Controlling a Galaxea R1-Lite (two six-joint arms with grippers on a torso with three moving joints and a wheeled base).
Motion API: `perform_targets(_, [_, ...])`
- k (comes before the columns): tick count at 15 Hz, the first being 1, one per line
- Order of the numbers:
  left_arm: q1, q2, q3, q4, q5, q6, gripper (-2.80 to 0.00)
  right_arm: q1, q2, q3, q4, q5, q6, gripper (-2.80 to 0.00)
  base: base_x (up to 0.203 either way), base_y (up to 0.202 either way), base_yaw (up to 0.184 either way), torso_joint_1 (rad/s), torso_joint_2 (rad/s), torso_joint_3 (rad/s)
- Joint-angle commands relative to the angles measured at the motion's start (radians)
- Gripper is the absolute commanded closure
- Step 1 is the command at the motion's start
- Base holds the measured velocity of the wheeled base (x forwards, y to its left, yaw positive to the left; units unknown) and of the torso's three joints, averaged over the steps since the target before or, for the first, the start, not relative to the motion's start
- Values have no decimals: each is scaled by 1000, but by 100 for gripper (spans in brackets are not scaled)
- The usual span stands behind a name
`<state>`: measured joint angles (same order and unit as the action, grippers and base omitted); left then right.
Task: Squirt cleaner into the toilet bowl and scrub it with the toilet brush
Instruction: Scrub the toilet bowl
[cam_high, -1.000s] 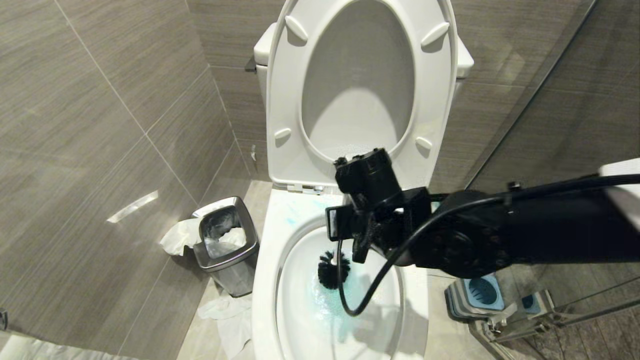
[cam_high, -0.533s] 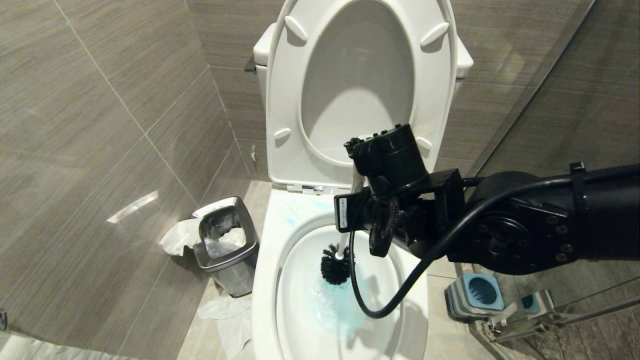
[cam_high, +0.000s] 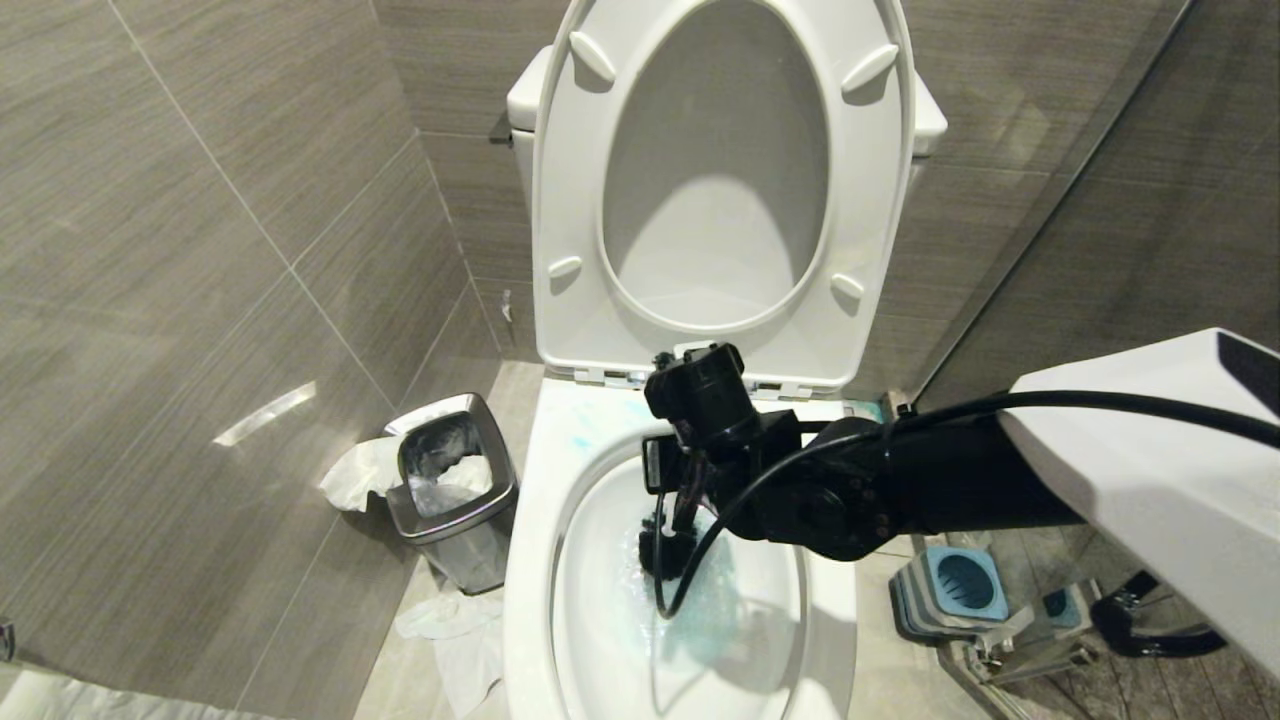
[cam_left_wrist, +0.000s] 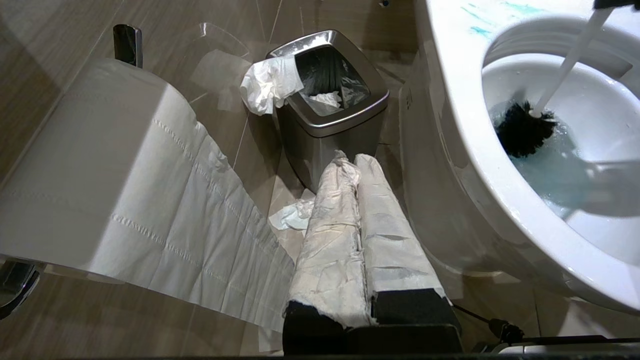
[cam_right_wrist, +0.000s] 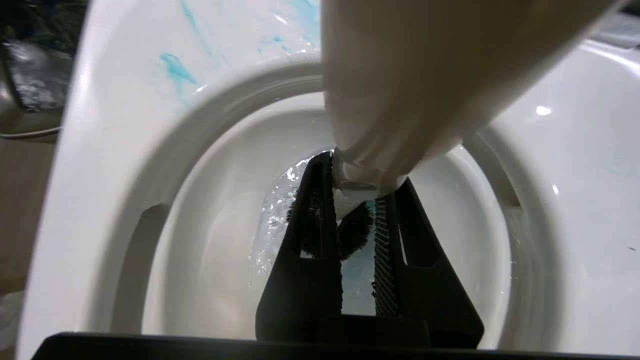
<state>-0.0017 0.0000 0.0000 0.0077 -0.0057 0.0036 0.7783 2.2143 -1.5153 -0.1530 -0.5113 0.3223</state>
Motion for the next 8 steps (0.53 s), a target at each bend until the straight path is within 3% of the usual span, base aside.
perform_targets(1, [0,2,3,0,0,-1,0,-12,107,-29,-17,-3,4,0,0,0,0,0,0,0])
perform_targets(5, [0,2,3,0,0,-1,0,-19,137,-51,-20,-4,6,0,0,0,0,0,0,0])
perform_targets(8, [0,2,3,0,0,1,0,-8,25,-55,-2,-1,19,0,0,0,0,0,0,0])
